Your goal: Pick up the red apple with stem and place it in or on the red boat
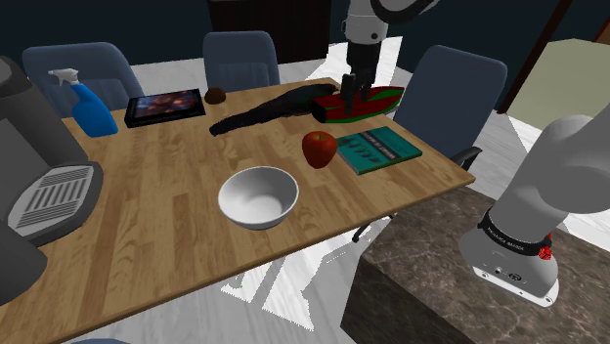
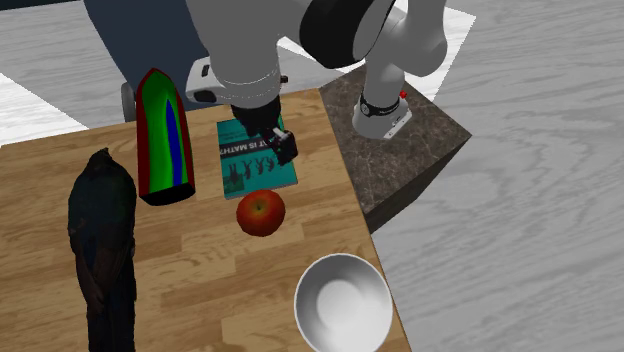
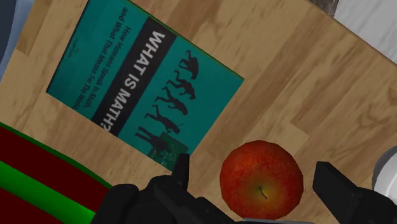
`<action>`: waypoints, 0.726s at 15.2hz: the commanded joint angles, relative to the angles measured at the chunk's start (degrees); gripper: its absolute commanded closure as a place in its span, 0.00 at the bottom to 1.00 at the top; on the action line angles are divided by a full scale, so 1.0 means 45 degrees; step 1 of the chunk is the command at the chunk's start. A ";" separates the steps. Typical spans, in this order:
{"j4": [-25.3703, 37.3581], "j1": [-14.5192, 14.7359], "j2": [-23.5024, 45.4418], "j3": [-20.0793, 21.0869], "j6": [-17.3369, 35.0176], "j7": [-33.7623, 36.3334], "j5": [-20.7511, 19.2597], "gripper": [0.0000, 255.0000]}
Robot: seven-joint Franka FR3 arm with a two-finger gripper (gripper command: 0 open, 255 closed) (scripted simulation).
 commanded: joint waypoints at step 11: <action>0.1193 0.0409 0.3350 0.0310 0.2521 -0.0372 0.0529 0.00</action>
